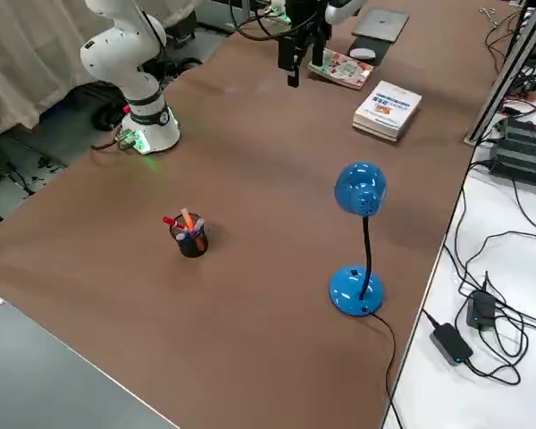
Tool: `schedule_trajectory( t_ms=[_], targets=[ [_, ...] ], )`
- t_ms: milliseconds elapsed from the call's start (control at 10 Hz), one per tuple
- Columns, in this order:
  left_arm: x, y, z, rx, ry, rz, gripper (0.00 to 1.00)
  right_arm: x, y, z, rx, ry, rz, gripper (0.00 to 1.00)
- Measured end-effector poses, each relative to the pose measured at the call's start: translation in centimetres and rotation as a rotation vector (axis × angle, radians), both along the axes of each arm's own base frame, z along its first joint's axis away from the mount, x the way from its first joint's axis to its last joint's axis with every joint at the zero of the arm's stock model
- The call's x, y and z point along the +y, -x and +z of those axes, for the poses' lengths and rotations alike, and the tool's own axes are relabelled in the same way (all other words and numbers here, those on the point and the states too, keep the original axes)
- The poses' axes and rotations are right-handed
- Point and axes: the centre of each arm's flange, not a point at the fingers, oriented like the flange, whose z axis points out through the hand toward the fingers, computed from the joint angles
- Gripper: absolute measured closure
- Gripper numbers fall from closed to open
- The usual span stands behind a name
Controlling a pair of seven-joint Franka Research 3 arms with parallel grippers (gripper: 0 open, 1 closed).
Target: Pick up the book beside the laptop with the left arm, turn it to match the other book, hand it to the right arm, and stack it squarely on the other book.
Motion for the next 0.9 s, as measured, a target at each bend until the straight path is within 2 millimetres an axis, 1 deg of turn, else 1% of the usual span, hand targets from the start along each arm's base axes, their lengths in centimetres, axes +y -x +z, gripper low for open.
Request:
schedule_trajectory(
  t_ms=[100,300,400,600,700,800,900],
  targets=[
    [0.0,0.4,-1.2,0.021,0.045,0.015,0.0,0.0,0.0,0.0,0.0,0.0,0.0,0.0],
    [-0.3,1.3,-4.4,0.052,0.162,0.056,0.0,0.2,0.0,0.0,-0.002,-0.022,-0.002,0.0],
    [-0.5,1.8,-6.1,0.048,0.195,0.072,0.0,0.2,0.0,0.0,-0.002,-0.028,-0.002,0.0],
    [-1.1,3.6,-10.1,0.063,0.243,0.084,0.02,0.2,-0.2,-0.3,0.003,-0.032,-0.002,0.0],
    [-1.2,4.3,-11.7,0.076,0.259,0.09,0.02,0.2,-0.4,-0.8,0.008,-0.034,-0.002,0.0],
    [-1.1,4.5,-12.6,0.089,0.266,0.107,0.02,0.3,-0.8,-1.4,0.014,-0.037,0.0,0.0],
    [-1.2,4.7,-12.9,0.099,0.274,0.135,0.02,0.5,-1.2,-2.0,0.018,-0.039,0.004,0.0]
  ],
)
